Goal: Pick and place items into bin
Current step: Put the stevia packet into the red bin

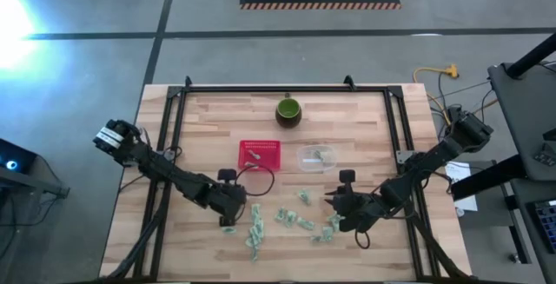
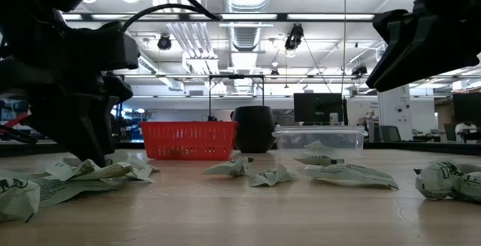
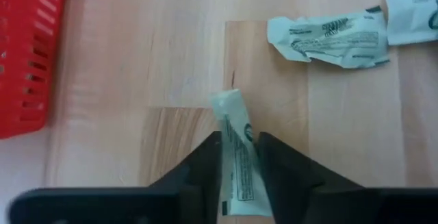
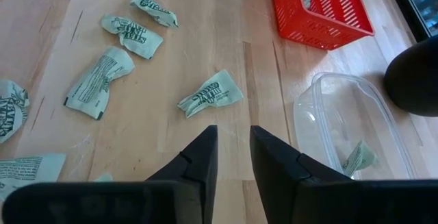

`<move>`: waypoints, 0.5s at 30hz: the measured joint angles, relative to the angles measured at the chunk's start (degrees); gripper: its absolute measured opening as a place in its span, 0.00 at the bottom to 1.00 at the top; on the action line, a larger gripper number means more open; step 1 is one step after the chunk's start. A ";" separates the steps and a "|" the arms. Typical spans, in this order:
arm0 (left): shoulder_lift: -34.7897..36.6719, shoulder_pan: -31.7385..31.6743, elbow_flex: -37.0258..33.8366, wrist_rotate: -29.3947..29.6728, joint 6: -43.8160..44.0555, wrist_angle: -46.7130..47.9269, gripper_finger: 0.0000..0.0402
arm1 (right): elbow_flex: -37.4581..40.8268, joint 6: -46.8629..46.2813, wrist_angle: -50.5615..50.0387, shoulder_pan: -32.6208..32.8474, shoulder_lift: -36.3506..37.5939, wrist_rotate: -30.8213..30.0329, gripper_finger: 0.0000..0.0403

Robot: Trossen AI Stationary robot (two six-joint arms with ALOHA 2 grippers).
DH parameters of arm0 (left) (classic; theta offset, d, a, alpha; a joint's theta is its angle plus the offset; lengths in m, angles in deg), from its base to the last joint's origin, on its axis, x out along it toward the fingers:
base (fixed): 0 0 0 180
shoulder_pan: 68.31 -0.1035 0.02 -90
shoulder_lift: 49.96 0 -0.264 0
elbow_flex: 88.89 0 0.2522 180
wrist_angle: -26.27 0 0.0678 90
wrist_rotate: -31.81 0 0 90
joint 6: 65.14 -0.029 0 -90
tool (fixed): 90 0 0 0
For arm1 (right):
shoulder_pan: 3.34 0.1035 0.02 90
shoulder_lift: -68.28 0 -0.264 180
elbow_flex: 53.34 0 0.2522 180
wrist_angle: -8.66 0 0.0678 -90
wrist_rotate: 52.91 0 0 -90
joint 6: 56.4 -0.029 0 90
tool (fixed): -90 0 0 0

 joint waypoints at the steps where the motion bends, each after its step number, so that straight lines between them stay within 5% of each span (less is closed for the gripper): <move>1: 0.00 0.00 0.00 0.00 -1.09 0.00 0.13 | 0.00 -0.02 0.00 0.00 0.00 0.00 0.19; 5: 0.00 0.00 0.00 0.03 -3.81 0.02 0.02 | 0.00 0.00 0.00 0.00 0.00 0.00 0.18; 15: 0.15 0.00 1.40 0.82 -9.72 0.00 0.00 | 0.00 0.44 0.00 0.00 0.00 -0.01 0.19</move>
